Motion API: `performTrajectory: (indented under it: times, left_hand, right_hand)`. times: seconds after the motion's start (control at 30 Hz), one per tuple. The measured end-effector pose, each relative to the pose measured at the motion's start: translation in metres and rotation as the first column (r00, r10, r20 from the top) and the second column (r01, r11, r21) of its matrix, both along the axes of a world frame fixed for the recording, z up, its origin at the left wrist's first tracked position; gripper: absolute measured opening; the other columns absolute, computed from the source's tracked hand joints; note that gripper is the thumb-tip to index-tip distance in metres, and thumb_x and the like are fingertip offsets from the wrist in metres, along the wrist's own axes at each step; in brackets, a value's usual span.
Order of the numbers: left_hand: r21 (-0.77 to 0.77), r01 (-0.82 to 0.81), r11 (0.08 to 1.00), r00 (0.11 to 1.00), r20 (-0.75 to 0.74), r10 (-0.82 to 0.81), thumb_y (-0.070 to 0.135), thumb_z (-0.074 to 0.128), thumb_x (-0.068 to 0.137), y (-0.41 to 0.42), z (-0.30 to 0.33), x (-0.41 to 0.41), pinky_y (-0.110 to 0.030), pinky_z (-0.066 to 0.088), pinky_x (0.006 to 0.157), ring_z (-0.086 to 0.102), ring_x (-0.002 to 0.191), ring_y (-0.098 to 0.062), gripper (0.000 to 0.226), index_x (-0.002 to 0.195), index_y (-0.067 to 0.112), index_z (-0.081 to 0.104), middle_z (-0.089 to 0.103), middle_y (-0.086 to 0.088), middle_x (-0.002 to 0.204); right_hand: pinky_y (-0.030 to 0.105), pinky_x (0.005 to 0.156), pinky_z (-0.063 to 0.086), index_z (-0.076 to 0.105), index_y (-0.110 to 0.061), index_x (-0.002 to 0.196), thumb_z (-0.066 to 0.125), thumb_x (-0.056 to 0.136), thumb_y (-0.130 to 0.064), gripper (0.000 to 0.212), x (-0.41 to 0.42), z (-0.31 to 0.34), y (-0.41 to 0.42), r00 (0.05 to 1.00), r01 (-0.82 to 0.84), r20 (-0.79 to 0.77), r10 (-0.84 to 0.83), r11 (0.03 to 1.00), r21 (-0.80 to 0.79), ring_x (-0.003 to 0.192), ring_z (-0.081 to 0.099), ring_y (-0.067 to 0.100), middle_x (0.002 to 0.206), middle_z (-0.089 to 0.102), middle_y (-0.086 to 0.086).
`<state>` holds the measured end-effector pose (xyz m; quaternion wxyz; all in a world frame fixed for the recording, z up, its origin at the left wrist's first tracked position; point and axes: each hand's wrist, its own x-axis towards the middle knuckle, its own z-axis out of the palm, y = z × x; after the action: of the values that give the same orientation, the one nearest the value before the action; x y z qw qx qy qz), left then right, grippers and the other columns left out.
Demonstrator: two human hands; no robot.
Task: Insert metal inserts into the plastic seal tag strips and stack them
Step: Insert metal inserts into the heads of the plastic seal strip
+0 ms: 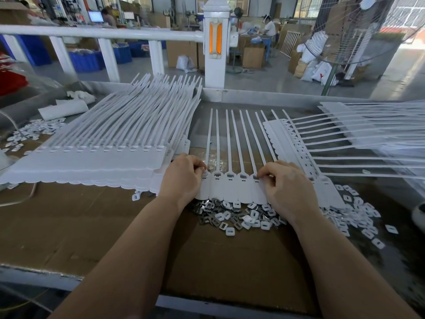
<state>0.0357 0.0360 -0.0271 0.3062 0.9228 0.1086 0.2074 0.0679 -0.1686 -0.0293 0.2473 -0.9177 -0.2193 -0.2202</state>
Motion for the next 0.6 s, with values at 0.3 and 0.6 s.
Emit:
performTrajectory:
  times: [0.3,0.6]
  left_hand:
    - [0.047,0.041,0.998,0.998,0.042,-0.043,0.006,0.057,0.090,0.0012,0.0010,-0.0043,0.007,0.027,0.065,0.044,0.080,-0.006,0.014,0.093,0.008,0.070,0.049,0.006,0.091]
    - [0.018,0.077,0.997,0.997,0.031,-0.077,0.015,0.066,0.084,0.0021,0.0037,-0.0091,0.004,0.029,0.067,0.046,0.073,-0.001,0.010,0.092,0.014,0.071,0.050,0.011,0.085]
  right_hand:
    - [0.023,0.076,0.032,0.066,-0.020,0.088,0.055,0.087,-0.012,0.013,-0.0002,-0.0005,0.0003,1.000,0.001,-0.011,-0.001,1.000,-0.011,0.084,0.042,0.007,0.091,0.064,-0.006]
    - [0.024,0.078,0.035,0.065,-0.018,0.089,0.053,0.089,-0.012,0.014,-0.0018,-0.0008,0.0018,1.000,0.013,-0.018,-0.013,1.000,-0.017,0.086,0.045,0.011,0.092,0.064,-0.003]
